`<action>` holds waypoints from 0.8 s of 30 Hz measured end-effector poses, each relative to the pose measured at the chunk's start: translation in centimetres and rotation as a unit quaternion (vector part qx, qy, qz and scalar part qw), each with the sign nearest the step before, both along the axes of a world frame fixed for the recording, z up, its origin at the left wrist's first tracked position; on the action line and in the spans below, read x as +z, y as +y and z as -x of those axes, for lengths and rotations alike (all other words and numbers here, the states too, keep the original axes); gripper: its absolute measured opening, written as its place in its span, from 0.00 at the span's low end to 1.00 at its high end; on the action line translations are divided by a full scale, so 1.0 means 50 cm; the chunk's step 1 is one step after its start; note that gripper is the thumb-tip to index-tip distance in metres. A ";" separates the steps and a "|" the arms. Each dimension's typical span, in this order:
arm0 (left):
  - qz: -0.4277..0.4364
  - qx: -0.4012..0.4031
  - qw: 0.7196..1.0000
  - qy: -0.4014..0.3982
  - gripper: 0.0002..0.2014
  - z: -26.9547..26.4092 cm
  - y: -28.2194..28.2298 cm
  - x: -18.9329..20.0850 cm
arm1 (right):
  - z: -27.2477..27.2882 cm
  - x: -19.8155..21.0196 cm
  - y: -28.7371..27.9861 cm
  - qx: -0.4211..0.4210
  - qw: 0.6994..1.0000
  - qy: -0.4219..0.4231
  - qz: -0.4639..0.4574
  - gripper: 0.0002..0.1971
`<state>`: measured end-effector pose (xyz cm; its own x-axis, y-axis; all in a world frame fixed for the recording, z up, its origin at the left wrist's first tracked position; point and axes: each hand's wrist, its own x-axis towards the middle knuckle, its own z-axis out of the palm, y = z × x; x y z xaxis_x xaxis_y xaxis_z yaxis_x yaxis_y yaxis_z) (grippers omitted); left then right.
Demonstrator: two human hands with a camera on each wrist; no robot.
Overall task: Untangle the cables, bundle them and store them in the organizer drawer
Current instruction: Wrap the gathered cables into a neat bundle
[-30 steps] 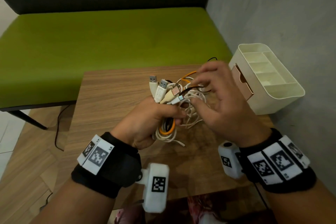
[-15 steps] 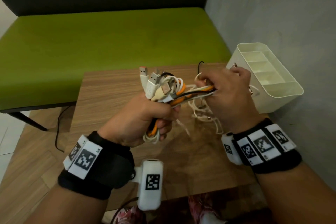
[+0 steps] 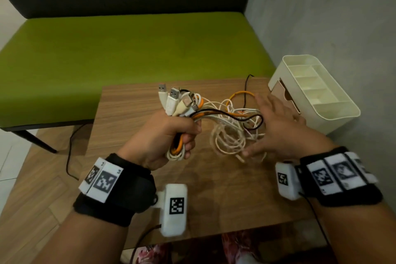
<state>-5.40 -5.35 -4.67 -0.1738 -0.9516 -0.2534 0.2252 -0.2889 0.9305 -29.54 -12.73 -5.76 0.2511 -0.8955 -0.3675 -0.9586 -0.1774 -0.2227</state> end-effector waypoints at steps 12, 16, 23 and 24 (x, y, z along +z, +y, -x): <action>0.065 -0.105 0.985 0.123 0.07 0.012 0.011 -0.003 | -0.105 0.024 0.068 0.068 0.906 -0.414 0.049 0.22; 0.092 -0.075 0.975 0.191 0.18 0.000 0.006 0.001 | -0.095 0.026 0.058 0.023 0.901 -0.432 0.039 0.04; 0.045 0.081 0.983 0.156 0.10 0.030 -0.001 -0.003 | -0.088 0.025 0.070 0.003 0.874 -0.482 0.066 0.19; 0.033 0.093 0.982 0.162 0.09 0.035 -0.003 -0.004 | -0.092 0.026 0.073 -0.001 0.873 -0.483 0.073 0.17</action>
<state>-7.13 -5.49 -4.85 -0.0561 -0.9871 -0.1499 0.5556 -0.1556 0.8167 -24.92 -9.08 -4.47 0.3783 -0.9161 0.1331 -0.3373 -0.2703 -0.9017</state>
